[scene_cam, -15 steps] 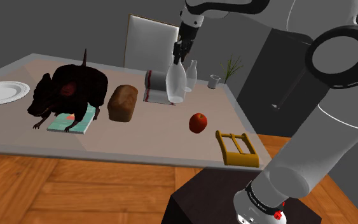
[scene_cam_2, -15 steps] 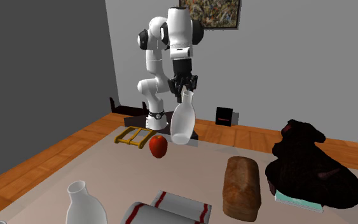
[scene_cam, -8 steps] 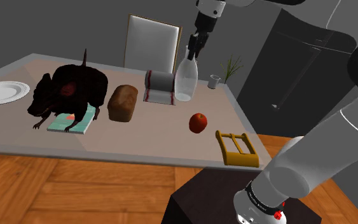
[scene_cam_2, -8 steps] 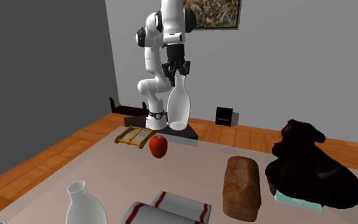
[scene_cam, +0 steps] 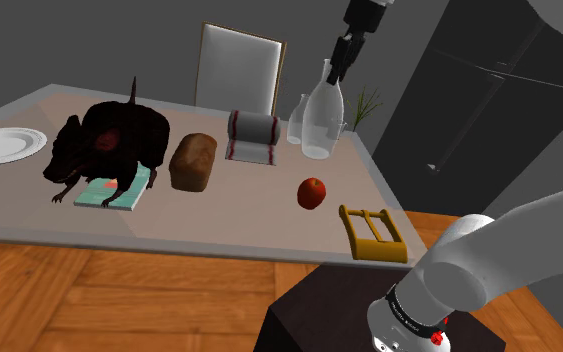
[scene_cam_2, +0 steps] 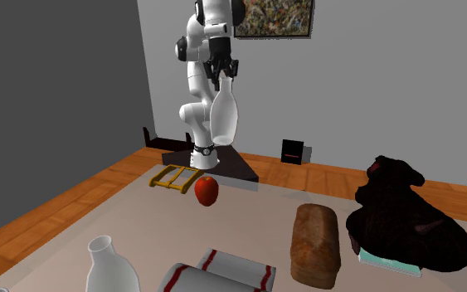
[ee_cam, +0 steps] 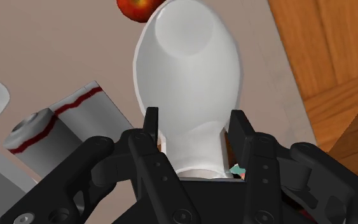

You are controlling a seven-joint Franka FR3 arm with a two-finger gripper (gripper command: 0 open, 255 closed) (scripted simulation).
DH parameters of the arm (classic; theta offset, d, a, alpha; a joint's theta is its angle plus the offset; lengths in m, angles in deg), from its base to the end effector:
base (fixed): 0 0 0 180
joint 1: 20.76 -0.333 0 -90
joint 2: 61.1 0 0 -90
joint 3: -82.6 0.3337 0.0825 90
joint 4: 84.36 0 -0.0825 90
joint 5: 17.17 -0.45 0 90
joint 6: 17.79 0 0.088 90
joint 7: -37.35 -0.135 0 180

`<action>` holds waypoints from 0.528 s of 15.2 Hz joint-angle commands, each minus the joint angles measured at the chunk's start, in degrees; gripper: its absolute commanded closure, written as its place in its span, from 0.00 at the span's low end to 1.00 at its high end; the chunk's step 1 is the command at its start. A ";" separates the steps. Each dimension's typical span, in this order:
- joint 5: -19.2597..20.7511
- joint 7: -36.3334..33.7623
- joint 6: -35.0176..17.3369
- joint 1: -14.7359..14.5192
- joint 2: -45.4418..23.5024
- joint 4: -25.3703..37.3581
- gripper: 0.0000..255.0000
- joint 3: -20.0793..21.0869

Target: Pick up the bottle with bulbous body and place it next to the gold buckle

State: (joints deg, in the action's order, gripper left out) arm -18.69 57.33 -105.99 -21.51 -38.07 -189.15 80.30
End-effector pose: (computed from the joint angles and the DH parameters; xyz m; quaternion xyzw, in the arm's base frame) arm 0.4814 -0.0135 0.6942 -0.9850 -0.1621 -0.0590 0.0103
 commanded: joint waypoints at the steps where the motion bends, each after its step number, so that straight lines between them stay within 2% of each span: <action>1: 0.10 0.01 2.39 0.07 2.80 -0.45 1.00 -0.02; 6: 0.30 -0.04 10.10 0.23 8.99 1.08 1.00 -0.05; 8: 0.33 -0.01 8.60 0.26 9.93 -1.37 1.00 -0.04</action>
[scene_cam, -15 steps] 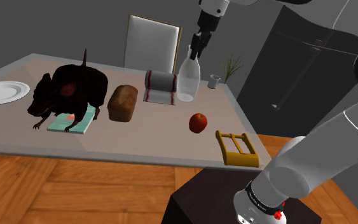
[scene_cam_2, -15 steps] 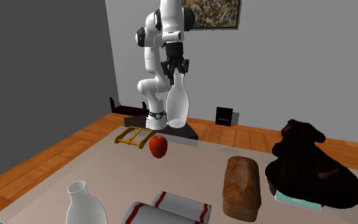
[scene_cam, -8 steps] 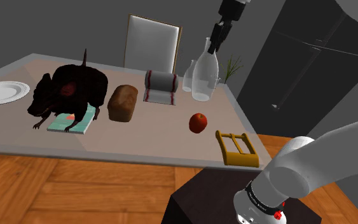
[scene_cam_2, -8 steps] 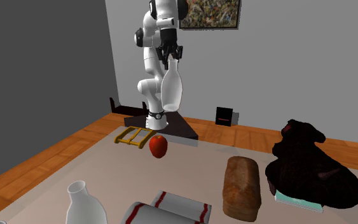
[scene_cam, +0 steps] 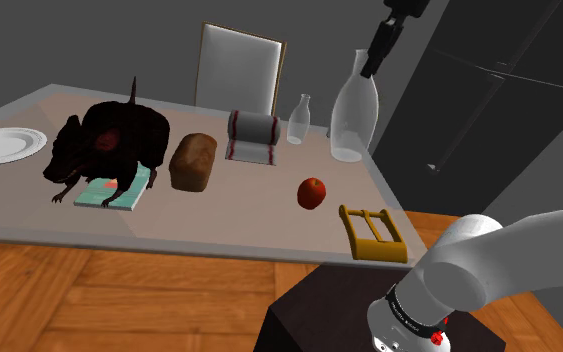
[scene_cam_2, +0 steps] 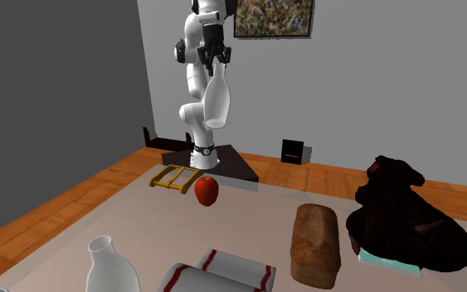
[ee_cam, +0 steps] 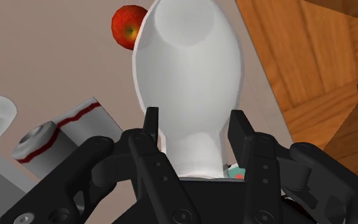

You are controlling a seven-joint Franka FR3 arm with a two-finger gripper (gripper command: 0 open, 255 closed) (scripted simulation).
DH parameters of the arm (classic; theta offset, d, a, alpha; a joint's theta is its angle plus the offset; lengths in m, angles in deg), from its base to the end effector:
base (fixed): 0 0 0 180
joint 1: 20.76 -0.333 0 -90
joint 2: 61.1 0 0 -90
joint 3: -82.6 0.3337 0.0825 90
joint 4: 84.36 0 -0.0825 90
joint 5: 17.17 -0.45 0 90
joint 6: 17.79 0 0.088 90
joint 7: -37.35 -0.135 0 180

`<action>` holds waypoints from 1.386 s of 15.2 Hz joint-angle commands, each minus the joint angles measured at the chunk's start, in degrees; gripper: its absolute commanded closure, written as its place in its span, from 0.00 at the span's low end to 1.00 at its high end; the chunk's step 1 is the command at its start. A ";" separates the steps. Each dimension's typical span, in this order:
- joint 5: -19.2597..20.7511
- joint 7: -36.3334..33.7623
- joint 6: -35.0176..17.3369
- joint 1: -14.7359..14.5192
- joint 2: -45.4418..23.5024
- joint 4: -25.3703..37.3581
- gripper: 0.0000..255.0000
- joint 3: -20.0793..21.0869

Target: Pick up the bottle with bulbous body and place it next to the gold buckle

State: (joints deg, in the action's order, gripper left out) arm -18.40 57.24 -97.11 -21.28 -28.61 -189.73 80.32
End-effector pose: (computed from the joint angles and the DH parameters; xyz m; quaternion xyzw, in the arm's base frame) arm 0.3986 -0.0154 0.7457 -0.9849 -0.1623 -0.0589 0.0104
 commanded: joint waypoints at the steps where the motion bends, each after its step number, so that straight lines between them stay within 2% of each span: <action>1: 0.06 0.10 -1.02 0.04 0.93 -1.98 1.00 -0.05; 21: 0.27 0.49 -15.31 0.30 7.56 -22.92 1.00 -0.04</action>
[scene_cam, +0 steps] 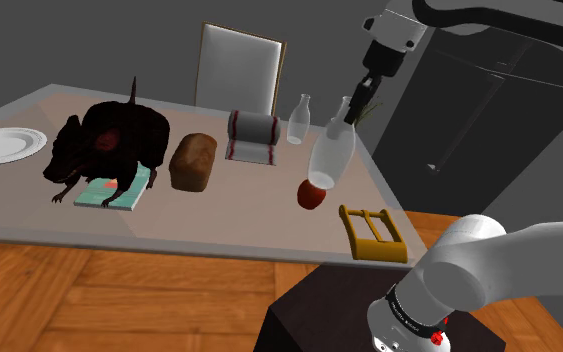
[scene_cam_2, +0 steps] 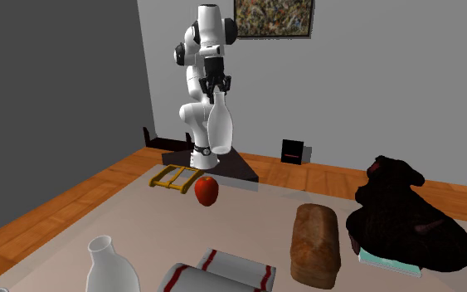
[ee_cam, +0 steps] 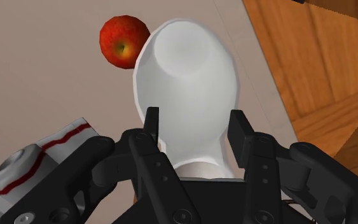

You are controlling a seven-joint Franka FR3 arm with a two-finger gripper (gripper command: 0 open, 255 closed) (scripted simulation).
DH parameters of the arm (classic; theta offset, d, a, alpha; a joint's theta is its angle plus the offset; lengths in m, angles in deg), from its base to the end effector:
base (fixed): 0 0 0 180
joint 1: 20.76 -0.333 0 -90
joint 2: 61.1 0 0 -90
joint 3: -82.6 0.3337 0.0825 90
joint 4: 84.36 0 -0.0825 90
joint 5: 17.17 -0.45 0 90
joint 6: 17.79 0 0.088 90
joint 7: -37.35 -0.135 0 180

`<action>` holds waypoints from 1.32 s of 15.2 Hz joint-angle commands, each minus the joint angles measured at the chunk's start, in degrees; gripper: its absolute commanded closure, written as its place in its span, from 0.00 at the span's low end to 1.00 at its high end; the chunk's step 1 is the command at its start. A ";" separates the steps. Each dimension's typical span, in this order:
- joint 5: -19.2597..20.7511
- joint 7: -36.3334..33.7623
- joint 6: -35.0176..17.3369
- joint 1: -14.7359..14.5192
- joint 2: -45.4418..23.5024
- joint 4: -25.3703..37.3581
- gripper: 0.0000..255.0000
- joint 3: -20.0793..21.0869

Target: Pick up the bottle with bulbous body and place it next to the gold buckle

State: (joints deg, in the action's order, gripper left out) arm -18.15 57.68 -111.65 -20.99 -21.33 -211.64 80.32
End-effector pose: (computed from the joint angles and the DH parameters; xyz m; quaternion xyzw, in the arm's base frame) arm 0.3982 -0.0157 0.6196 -0.9850 -0.1623 -0.0582 0.0104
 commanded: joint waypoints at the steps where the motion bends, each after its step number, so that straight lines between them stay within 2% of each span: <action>1: 0.02 0.07 -1.49 0.03 0.51 -1.94 1.00 -0.04; 20: 0.13 0.53 -15.47 0.20 2.52 -17.95 1.00 -0.21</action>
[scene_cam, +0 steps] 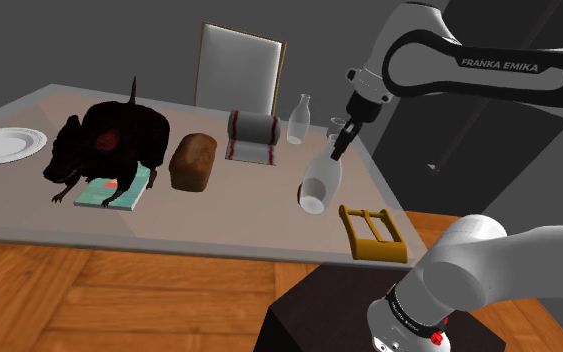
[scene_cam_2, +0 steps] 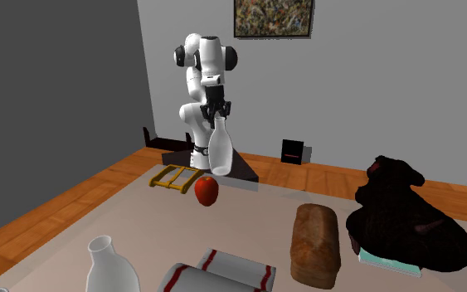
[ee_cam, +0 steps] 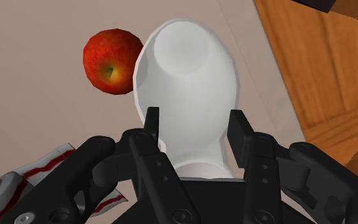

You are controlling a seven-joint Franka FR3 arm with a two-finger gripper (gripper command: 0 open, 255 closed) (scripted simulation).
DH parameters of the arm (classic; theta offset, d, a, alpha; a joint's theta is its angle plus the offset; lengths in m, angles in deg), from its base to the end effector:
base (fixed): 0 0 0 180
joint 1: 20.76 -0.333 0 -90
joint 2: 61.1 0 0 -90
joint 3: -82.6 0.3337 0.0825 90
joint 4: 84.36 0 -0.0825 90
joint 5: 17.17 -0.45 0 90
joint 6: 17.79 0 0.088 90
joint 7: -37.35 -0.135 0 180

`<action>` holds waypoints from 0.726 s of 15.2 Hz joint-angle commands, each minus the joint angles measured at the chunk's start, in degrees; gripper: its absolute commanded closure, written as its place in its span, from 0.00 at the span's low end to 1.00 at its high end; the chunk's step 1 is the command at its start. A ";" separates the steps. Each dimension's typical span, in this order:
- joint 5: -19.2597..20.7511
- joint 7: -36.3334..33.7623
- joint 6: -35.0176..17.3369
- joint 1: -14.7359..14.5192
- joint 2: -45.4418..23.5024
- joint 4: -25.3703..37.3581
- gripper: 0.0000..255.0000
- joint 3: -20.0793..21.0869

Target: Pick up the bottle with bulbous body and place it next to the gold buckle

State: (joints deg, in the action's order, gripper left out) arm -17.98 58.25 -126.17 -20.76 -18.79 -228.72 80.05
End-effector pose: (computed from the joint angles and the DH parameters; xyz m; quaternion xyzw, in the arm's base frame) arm 0.3958 -0.0165 0.4974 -0.9850 -0.1622 -0.0581 0.0105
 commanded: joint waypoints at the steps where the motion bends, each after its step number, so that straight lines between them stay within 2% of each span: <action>1: -0.04 -0.02 -1.73 -0.02 -0.04 -1.62 1.00 0.04; 11: -0.03 0.28 -9.88 0.00 -1.14 -8.68 1.00 -0.13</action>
State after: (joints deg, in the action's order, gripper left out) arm -17.98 58.58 -135.43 -20.73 -19.93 -236.84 79.87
